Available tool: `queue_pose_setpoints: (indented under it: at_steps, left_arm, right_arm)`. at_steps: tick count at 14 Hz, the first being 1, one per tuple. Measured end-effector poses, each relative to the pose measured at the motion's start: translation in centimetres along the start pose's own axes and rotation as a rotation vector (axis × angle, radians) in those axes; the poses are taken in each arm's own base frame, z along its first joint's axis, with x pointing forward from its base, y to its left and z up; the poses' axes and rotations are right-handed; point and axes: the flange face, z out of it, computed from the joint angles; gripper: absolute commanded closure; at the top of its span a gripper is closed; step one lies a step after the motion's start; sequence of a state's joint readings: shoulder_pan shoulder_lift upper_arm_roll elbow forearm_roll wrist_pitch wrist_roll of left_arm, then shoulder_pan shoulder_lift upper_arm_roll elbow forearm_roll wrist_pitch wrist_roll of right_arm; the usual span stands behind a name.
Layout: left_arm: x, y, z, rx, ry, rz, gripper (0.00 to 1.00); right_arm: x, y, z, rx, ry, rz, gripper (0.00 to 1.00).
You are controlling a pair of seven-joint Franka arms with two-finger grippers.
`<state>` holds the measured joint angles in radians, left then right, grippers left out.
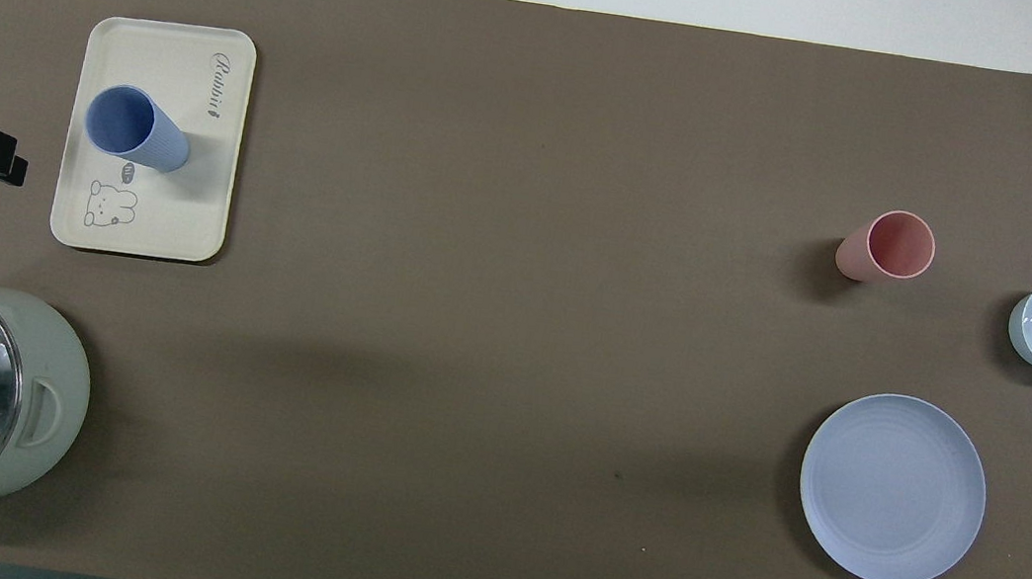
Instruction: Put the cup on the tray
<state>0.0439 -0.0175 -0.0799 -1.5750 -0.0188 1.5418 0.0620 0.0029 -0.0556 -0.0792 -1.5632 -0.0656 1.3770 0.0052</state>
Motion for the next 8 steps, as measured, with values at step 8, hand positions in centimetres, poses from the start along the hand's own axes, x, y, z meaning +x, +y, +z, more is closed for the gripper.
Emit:
queue_pose_setpoints:
  at_steps: [8]
  left_arm:
    - [-0.01,-0.01,0.02,0.000,-0.001,0.000,0.00]
  right_arm:
    - [0.37,0.09,-0.34,0.042,0.044,0.003,0.00]
